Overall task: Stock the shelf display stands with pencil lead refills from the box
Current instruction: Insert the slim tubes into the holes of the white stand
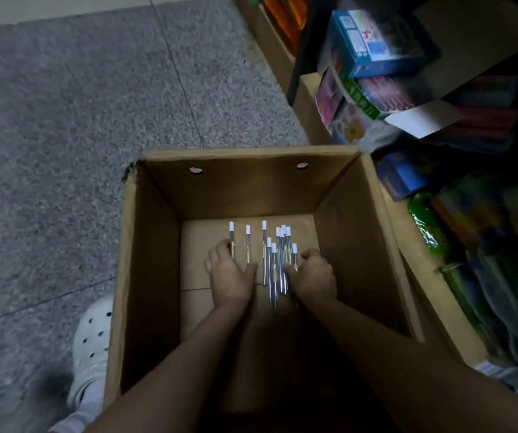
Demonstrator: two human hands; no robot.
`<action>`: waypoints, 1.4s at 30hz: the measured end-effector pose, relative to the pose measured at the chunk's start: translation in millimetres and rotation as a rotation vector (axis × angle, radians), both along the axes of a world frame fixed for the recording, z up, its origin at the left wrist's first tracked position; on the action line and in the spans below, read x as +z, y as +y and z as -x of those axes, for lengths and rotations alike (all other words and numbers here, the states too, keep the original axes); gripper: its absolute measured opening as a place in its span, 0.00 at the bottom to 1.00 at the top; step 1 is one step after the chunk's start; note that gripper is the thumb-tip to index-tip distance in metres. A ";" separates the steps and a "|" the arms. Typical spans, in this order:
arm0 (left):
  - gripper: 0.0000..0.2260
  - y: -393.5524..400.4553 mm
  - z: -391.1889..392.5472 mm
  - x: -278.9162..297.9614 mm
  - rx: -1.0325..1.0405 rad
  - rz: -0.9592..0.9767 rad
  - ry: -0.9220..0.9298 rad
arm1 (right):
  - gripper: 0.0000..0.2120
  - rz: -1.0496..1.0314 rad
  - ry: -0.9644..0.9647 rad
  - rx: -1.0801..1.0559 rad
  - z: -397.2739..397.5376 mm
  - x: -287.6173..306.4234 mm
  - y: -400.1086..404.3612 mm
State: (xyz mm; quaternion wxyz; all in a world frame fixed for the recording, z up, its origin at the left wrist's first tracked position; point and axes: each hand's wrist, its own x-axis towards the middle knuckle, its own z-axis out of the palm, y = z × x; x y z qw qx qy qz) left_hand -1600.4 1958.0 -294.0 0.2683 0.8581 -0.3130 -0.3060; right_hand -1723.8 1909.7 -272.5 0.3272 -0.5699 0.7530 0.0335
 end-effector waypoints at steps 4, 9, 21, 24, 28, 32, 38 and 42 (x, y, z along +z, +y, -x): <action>0.27 -9.0 8.9 -3.6 -0.086 0.002 -0.033 | 0.18 -0.022 -0.043 -0.041 -5.6 -4.2 -3.4; 0.23 -15.5 19.9 -1.3 -0.088 -0.053 -0.008 | 0.16 -0.018 -0.063 -0.088 -7.3 -6.4 -4.0; 0.09 -19.6 30.6 0.7 -0.162 -0.172 -0.014 | 0.11 -0.028 -0.052 -0.087 -16.6 -10.3 -3.1; 0.10 -20.3 34.6 2.7 -0.116 -0.155 0.020 | 0.12 -0.024 -0.100 -0.100 -15.9 -10.3 0.7; 0.11 -20.5 39.6 2.7 -0.186 -0.185 -0.001 | 0.13 -0.041 -0.128 -0.120 -11.1 -8.7 2.4; 0.12 -14.6 52.4 2.3 -0.278 -0.225 -0.092 | 0.14 -0.038 -0.082 -0.189 -0.6 -5.2 10.0; 0.12 -11.1 46.2 1.0 -0.268 -0.199 0.027 | 0.12 -0.021 -0.091 -0.271 12.4 3.2 22.1; 0.10 -9.7 25.5 8.4 -0.190 -0.172 0.276 | 0.10 0.015 -0.232 -0.256 18.0 23.3 29.2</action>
